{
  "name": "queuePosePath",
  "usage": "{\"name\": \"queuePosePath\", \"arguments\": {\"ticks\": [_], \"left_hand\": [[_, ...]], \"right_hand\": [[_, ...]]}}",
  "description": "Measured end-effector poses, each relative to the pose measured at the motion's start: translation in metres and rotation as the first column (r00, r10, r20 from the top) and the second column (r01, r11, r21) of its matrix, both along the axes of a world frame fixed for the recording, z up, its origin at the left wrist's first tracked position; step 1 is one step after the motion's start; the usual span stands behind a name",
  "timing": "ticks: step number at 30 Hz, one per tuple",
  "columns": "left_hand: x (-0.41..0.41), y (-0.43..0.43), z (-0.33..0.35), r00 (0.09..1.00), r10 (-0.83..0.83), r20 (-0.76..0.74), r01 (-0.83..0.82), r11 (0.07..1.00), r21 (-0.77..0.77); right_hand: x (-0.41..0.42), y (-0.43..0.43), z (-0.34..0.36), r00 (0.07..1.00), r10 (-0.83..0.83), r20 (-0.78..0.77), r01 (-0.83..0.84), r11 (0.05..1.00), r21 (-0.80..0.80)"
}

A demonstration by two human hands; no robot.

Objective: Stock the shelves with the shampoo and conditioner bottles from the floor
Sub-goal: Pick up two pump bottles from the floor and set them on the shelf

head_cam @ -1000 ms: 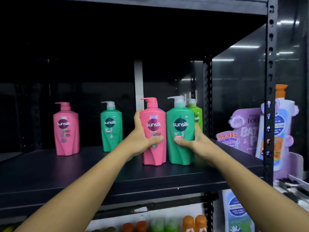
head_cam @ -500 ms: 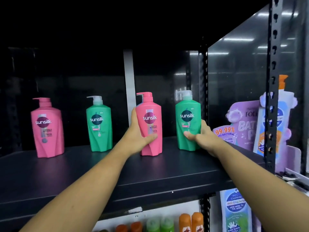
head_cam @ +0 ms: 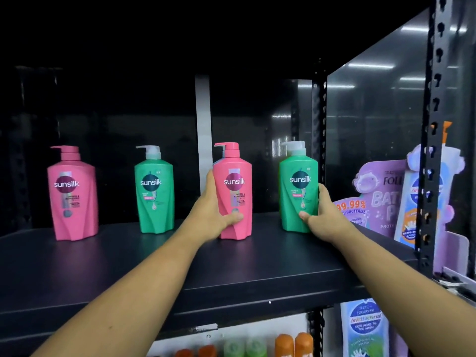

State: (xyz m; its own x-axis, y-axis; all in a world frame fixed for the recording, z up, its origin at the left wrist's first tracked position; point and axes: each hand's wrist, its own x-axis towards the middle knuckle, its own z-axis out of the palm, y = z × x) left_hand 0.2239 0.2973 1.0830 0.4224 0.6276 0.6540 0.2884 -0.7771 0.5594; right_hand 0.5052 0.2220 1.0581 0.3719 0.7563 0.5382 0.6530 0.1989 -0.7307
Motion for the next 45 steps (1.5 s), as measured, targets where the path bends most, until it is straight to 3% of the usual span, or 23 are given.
{"name": "queuePosePath", "arguments": {"ticks": [5, 9, 16, 21, 28, 34, 39, 45], "left_hand": [[-0.002, 0.004, -0.002, 0.999, 0.003, -0.044, -0.005, 1.000, -0.027], [-0.003, 0.004, -0.003, 0.992, 0.027, -0.121, -0.040, 0.994, -0.104], [0.002, 0.002, -0.002, 0.996, 0.035, -0.083, -0.041, 0.997, -0.070], [0.002, 0.002, -0.003, 0.994, 0.049, -0.096, -0.057, 0.995, -0.081], [0.003, 0.001, -0.003, 0.987, 0.088, -0.133, -0.102, 0.989, -0.104], [0.002, 0.003, -0.005, 0.972, 0.103, -0.209, -0.134, 0.981, -0.143], [-0.006, 0.000, -0.009, 0.919, 0.106, -0.380, -0.198, 0.957, -0.213], [-0.014, -0.021, -0.004, 0.682, 0.178, -0.710, -0.408, 0.898, -0.167]], "right_hand": [[0.002, 0.002, 0.001, 0.997, -0.053, -0.054, 0.050, 0.998, -0.049], [-0.001, 0.003, -0.001, 0.995, -0.092, 0.046, 0.095, 0.994, -0.056], [-0.004, 0.002, 0.000, 0.985, -0.127, 0.112, 0.134, 0.989, -0.057], [-0.006, 0.001, 0.000, 0.990, -0.123, 0.069, 0.126, 0.991, -0.041], [-0.007, -0.001, 0.003, 0.984, -0.165, 0.075, 0.164, 0.986, 0.018], [-0.009, -0.002, 0.002, 0.926, -0.308, 0.219, 0.262, 0.940, 0.216], [-0.019, -0.003, 0.002, 0.891, -0.131, 0.434, 0.033, 0.973, 0.227], [-0.040, -0.015, 0.003, 0.779, 0.223, 0.586, -0.132, 0.972, -0.194]]}}
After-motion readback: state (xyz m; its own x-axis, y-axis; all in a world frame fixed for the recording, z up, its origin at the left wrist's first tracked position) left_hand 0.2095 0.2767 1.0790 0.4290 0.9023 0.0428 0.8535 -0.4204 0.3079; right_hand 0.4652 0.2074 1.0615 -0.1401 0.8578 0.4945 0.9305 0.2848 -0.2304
